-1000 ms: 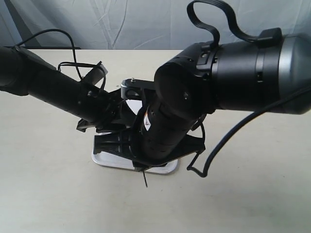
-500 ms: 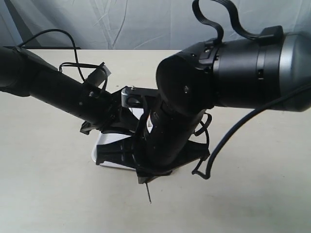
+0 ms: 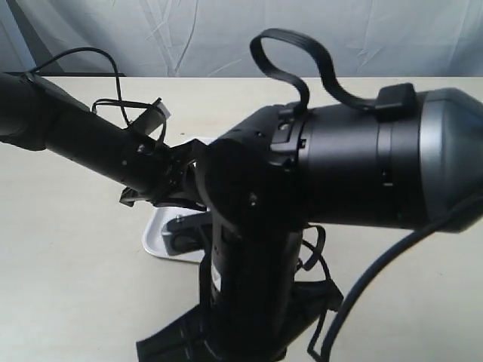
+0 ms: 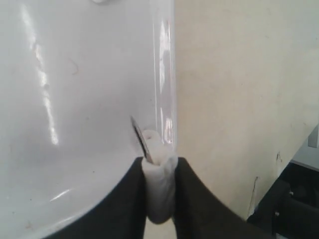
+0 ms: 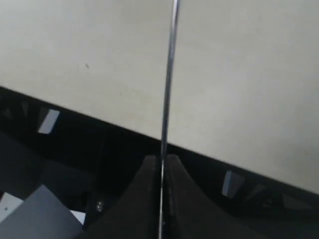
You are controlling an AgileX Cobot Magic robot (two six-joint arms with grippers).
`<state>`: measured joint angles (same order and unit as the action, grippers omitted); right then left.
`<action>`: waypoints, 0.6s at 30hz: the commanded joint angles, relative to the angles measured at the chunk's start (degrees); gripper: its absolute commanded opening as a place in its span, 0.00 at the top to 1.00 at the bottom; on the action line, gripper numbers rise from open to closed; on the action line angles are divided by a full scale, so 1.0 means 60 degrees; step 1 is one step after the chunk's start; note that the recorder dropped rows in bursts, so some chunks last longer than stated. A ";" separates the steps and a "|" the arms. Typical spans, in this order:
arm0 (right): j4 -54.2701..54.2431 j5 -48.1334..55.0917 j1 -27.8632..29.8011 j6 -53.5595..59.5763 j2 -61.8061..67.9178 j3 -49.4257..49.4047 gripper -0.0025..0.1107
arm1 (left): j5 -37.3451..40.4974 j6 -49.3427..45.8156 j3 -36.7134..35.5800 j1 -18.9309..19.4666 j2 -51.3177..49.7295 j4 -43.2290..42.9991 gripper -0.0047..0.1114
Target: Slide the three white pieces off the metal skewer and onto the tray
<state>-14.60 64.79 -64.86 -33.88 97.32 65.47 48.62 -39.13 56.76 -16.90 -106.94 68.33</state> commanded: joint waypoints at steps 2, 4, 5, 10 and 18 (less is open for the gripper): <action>-0.0375 0.0862 -0.0859 -0.0141 -0.0190 -0.0020 0.98 | -0.1116 -0.0086 0.0059 0.0050 0.0044 0.0398 0.81; -0.0391 0.0862 -0.1050 -0.0263 -0.0315 -0.0020 0.98 | -0.1142 -0.0086 0.0084 0.0050 0.0044 0.0321 0.81; -0.0391 0.0862 -0.1137 -0.0315 -0.0375 -0.0020 0.98 | -0.1142 -0.0086 0.0122 0.0050 0.0044 0.0297 0.81; -0.0405 0.0862 -0.1324 -0.0658 -0.0873 -0.0020 0.98 | -0.1318 -0.0086 0.0143 0.0050 0.0044 0.0233 0.81; 0.0349 0.0862 -0.1306 -0.1180 -0.1354 -0.0020 0.98 | -0.1317 -0.0086 0.0143 0.0050 0.0044 0.0058 0.62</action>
<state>-14.73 69.46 -72.73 -40.06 89.96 65.47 40.92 -39.45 57.24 -16.63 -106.94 68.90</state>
